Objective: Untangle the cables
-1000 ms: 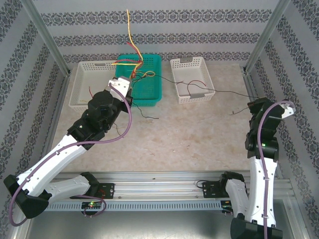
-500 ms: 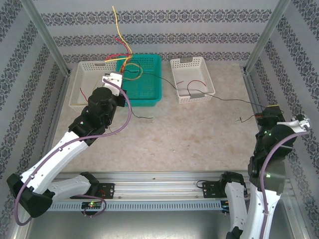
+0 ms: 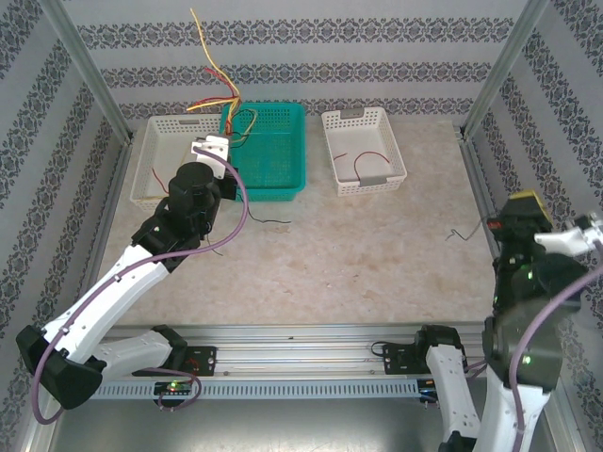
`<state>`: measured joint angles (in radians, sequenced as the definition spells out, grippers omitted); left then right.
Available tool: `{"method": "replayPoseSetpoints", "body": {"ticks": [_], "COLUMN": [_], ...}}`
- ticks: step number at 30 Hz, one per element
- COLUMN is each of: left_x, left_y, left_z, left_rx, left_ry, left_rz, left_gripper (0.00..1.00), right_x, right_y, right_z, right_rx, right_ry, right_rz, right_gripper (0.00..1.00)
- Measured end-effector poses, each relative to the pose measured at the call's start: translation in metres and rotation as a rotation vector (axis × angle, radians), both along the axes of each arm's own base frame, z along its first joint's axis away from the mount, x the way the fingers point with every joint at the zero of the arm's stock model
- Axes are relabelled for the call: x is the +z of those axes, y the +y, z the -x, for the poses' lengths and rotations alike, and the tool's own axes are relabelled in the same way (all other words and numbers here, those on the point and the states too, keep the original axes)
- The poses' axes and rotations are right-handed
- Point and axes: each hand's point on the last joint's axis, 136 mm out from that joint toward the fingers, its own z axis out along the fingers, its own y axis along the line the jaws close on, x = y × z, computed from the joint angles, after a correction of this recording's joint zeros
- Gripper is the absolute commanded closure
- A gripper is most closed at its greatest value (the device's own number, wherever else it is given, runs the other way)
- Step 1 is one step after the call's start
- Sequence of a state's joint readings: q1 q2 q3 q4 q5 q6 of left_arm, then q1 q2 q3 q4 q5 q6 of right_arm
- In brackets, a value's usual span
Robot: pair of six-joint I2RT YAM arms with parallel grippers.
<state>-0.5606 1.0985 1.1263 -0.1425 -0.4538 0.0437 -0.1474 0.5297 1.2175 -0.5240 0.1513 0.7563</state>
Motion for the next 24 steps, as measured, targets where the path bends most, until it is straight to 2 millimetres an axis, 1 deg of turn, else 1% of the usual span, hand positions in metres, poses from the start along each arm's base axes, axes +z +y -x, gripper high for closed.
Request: {"method": "replayPoseSetpoints", "body": {"ticks": [4,7,8,11,13,16,19,20,24], "left_x": [0.0,-0.001,-0.001,-0.001,-0.001,-0.001,-0.001,-0.001,-0.002], "left_y": [-0.004,-0.006,-0.007,-0.01,-0.011,-0.011,-0.012,-0.012,-0.014], "left_z": [0.0,0.0,0.001,0.001,0.001,0.001,0.001,0.001,0.002], "left_rx": [-0.019,-0.033,-0.037,-0.052,-0.056,-0.059,-0.063,-0.065,-0.076], "left_ry": [0.002,0.005,0.005,0.007,0.008,0.008,0.008,0.009,0.01], "left_rz": [0.016,0.029,0.032,0.036,0.037,0.038,0.039,0.039,0.043], "left_gripper": [1.0,1.0,1.0,1.0,1.0,1.0,1.0,1.0,1.0], "right_x": [0.001,0.003,0.004,0.013,0.023,0.037,0.051,0.054,0.067], "right_y": [0.026,0.049,0.058,0.096,0.125,0.158,0.184,0.189,0.213], "right_z": [-0.06,-0.095,-0.103,-0.121,-0.127,-0.133,-0.147,-0.153,-0.191], "right_rx": [0.2,0.336,0.376,0.512,0.598,0.683,0.73,0.735,0.757], "right_ry": [0.08,0.121,0.13,0.144,0.137,0.122,0.104,0.102,0.097], "right_rz": [-0.03,-0.044,-0.043,-0.006,0.031,0.09,0.142,0.153,0.194], "right_gripper": [1.0,1.0,1.0,1.0,1.0,1.0,1.0,1.0,1.0]}}
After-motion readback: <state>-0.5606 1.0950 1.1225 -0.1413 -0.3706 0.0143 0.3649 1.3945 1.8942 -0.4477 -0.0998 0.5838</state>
